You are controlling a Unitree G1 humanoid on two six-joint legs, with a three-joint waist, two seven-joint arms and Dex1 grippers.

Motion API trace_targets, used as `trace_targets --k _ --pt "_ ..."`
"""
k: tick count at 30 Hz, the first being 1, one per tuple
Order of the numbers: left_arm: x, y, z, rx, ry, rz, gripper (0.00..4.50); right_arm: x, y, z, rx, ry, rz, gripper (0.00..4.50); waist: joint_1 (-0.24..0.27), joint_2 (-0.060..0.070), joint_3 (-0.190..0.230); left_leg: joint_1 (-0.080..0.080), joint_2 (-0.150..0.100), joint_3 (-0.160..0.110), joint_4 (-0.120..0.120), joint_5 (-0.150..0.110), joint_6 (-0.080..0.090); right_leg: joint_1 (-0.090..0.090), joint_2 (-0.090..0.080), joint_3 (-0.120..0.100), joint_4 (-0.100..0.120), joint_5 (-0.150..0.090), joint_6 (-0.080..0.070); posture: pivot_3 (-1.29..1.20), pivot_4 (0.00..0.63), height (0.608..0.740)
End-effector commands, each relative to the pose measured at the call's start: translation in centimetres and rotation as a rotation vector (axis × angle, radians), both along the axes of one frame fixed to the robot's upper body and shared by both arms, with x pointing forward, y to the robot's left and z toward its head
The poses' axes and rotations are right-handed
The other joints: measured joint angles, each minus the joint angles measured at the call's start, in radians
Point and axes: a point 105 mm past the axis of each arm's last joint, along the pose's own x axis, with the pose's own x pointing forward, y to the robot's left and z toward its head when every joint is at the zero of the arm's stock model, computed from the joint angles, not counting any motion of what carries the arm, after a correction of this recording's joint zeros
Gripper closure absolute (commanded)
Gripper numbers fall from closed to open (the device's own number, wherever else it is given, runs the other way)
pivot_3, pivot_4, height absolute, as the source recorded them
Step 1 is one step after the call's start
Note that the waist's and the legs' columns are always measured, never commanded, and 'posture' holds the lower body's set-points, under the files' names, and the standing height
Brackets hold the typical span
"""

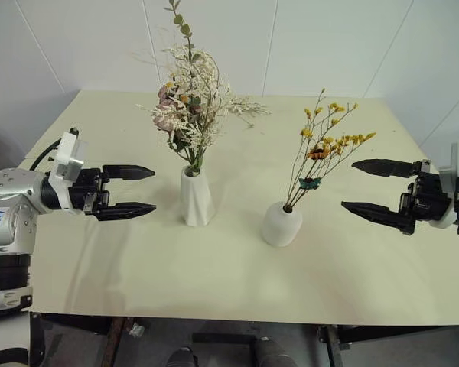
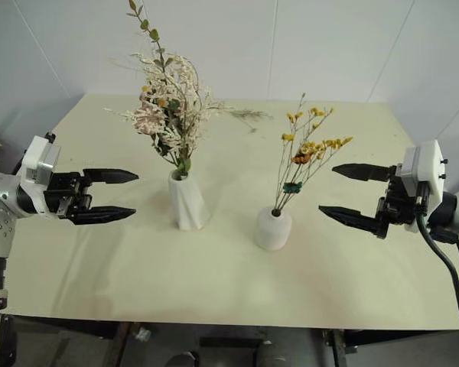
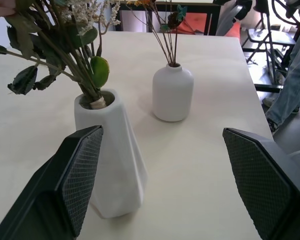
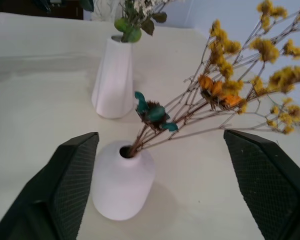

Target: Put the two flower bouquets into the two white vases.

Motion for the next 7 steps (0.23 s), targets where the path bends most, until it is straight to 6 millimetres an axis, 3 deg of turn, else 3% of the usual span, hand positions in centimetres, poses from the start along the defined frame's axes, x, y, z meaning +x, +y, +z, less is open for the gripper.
trace_targets --k 1,7 --pt "-0.85 0.41 0.74 -0.005 -0.048 0.024 0.41 0.08 -0.53 0.38 -0.029 -0.029 0.004 0.28 -0.001 0.000 0.000 0.000 0.000 0.000 0.000 0.000 0.000 0.000 0.000 0.000 0.000 0.000 0.000 0.00 0.150 0.740" --pt "-1.30 0.41 0.43 -0.016 -0.046 0.043 0.41 0.96 -1.04 0.51 -0.040 -0.039 -0.006 0.28 -0.001 0.000 0.000 0.000 0.000 0.000 0.000 0.000 0.000 0.000 0.000 0.000 0.000 0.000 0.000 0.00 0.150 0.740"
